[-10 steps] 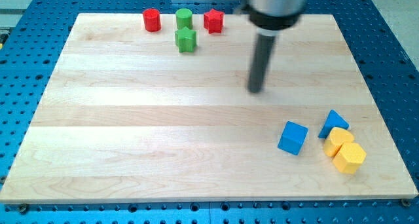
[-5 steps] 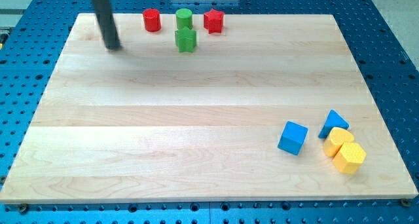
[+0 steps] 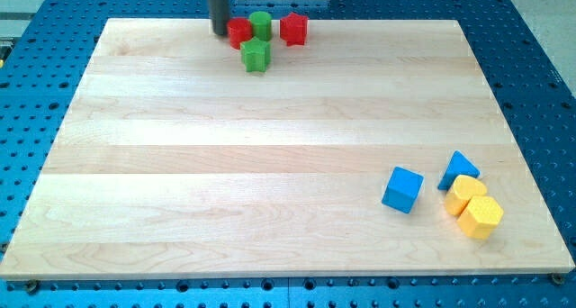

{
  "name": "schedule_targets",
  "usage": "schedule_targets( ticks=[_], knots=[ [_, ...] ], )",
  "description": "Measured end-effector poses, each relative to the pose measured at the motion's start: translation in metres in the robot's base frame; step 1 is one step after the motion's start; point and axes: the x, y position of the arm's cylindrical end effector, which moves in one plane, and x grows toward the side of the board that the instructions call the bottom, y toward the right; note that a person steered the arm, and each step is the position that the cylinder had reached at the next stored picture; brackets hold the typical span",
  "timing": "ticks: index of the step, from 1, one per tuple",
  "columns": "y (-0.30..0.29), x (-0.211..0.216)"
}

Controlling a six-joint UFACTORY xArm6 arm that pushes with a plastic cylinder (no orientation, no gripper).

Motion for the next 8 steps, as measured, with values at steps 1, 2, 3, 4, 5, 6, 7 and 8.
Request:
schedule_targets(
  ticks=[1,2,3,4,5,6,7,8],
  knots=[
    [0.01,0.027],
    [0.005,0.058],
    [0.034,0.062],
    [0.101,0.072],
    [0.109,0.106],
    [0.103,0.062],
    [0.045,0.064],
    [0.061,0.133]
  ],
)
